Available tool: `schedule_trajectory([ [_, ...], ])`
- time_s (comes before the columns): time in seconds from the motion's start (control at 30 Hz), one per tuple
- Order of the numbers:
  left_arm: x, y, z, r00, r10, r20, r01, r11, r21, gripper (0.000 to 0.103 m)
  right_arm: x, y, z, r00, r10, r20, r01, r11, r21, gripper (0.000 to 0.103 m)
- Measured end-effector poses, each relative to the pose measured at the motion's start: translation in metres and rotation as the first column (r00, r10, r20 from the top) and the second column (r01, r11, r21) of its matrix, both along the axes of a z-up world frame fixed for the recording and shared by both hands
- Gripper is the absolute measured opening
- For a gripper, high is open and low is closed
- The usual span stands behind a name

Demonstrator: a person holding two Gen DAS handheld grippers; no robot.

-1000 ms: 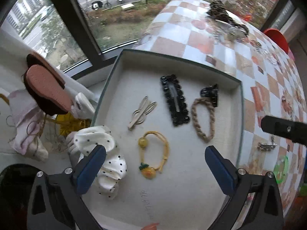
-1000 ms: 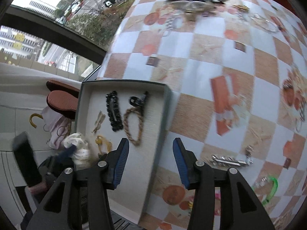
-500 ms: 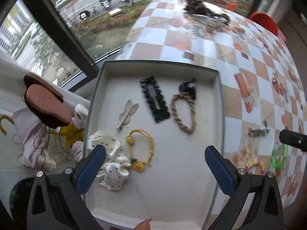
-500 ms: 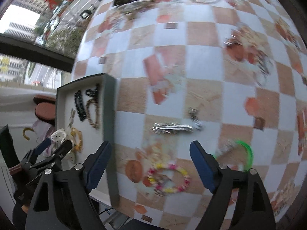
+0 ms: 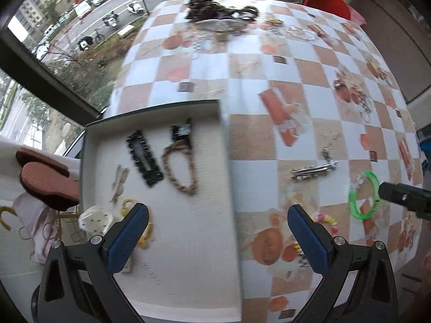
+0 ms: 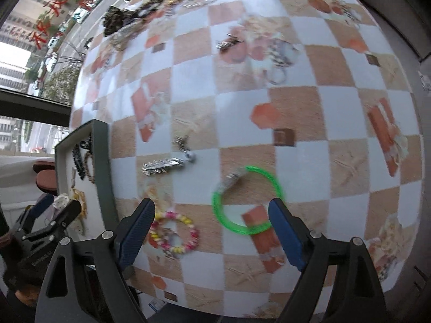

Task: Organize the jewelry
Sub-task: 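Move both tools back over the table toward the silver barrette and green bangle, then grasp the spiky silver barrette with left tool while right tool grasps green bangle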

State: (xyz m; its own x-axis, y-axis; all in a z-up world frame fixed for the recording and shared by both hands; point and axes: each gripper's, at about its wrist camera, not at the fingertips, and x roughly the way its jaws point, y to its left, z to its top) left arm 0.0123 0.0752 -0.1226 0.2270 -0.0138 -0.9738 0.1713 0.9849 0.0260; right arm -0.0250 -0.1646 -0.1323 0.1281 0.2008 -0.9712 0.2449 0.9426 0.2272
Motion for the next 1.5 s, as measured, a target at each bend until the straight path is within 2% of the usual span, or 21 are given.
schedule_trajectory([
  [0.23, 0.002, -0.039, -0.006, 0.994, -0.103, -0.035, 0.102, 0.995, -0.022, 0.103, -0.013, -0.027, -0.011, 0.997, -0.038, -0.065, 0.035, 0.999, -0.035, 0.088],
  [0.4, 0.006, -0.062, -0.017, 0.986, -0.159, -0.056, 0.159, 0.987, 0.002, 0.103, -0.018, -0.039, -0.022, 0.994, -0.042, -0.101, 0.035, 0.997, -0.065, 0.088],
  [0.63, 0.014, -0.087, -0.041, 0.972, -0.220, -0.077, 0.226, 0.971, 0.080, 0.103, -0.020, -0.045, -0.035, 0.990, -0.029, -0.137, 0.018, 0.997, -0.076, 0.088],
  [0.77, 0.016, -0.093, -0.050, 0.966, -0.242, -0.091, 0.249, 0.965, 0.085, 0.103, -0.021, -0.047, -0.039, 0.989, -0.023, -0.144, 0.013, 0.997, -0.071, 0.088],
  [1.03, 0.018, -0.118, -0.065, 0.942, -0.326, -0.075, 0.333, 0.935, 0.119, 0.103, -0.023, -0.052, -0.048, 0.988, -0.011, -0.151, -0.001, 0.996, -0.084, 0.088],
  [1.3, 0.032, -0.125, -0.087, 0.942, -0.322, -0.098, 0.332, 0.936, 0.117, 0.103, -0.021, -0.049, -0.057, 0.989, 0.012, -0.151, -0.032, 0.991, -0.130, 0.088],
  [1.5, 0.044, -0.125, -0.089, 0.949, -0.301, -0.091, 0.308, 0.949, 0.069, 0.103, -0.009, -0.035, -0.067, 0.988, 0.041, -0.148, -0.065, 0.984, -0.166, 0.088],
])
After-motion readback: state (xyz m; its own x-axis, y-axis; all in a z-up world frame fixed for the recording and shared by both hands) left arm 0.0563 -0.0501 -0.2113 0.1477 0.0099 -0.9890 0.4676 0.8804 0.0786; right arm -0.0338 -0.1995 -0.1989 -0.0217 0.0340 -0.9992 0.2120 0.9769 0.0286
